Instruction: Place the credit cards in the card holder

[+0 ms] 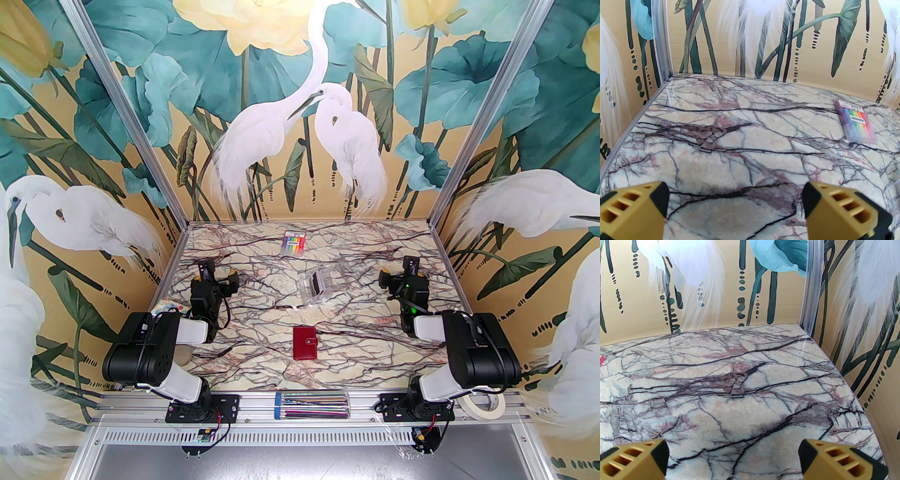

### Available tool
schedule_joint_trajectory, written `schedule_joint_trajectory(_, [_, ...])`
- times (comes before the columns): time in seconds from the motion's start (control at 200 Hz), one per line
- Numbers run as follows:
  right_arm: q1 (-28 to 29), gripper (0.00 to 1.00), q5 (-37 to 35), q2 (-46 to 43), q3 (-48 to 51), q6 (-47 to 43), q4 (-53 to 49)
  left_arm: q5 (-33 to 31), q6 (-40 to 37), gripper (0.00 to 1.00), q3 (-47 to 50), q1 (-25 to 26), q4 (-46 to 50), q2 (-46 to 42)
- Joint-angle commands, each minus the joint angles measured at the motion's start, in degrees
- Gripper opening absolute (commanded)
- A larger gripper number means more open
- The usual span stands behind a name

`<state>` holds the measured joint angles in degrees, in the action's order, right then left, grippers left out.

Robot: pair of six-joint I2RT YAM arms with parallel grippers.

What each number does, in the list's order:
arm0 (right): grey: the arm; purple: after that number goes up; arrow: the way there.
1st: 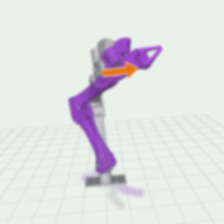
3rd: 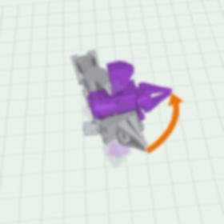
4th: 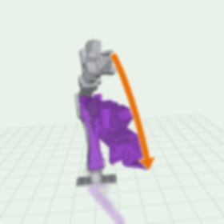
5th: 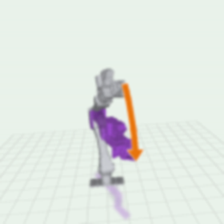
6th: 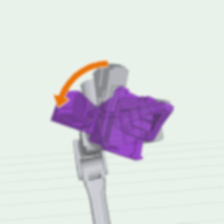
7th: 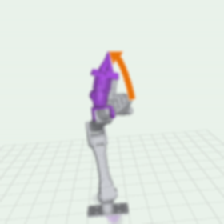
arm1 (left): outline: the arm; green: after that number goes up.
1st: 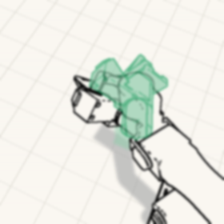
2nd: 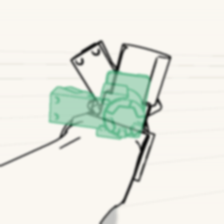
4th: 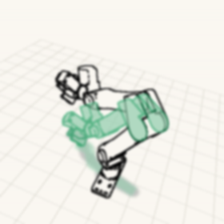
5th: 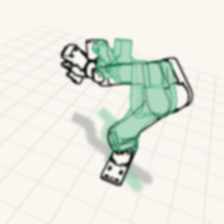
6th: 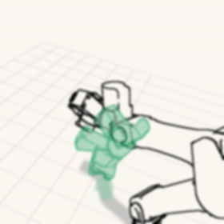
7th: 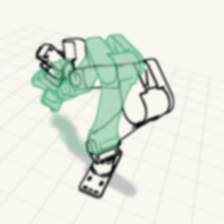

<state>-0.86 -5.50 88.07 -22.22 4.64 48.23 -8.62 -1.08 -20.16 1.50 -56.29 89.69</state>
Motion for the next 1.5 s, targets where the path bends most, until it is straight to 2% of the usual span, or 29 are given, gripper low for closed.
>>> schedule_joint_trajectory(0.0, [0.0, 0.99, 0.8, 0.0, -0.5, -0.2, 0.1, -0.2, -0.1, 1.00, -0.7, 0.3, 0.2, -0.4])
schedule_joint_trajectory(1.265, [-0.1, 0.99, 1.0, 0.0, -0.5, -0.2, 0.0, -0.2, 0.1, 1.00, -0.7, 0.2, 0.2, -0.5])
schedule_joint_trajectory(1.365, [-0.1, 0.99, 0.9, 0.0, -0.5, -0.2, 0.0, -5.1, 1.0, 1.00, -0.2, 0.6, -1.1, -0.4])
schedule_joint_trajectory(1.495, [0.1, 0.99, 0.5, -0.8, -0.3, -0.2, 0.0, -7.4, 0.0, 1.00, 0.8, 2.0, -2.6, -1.1])
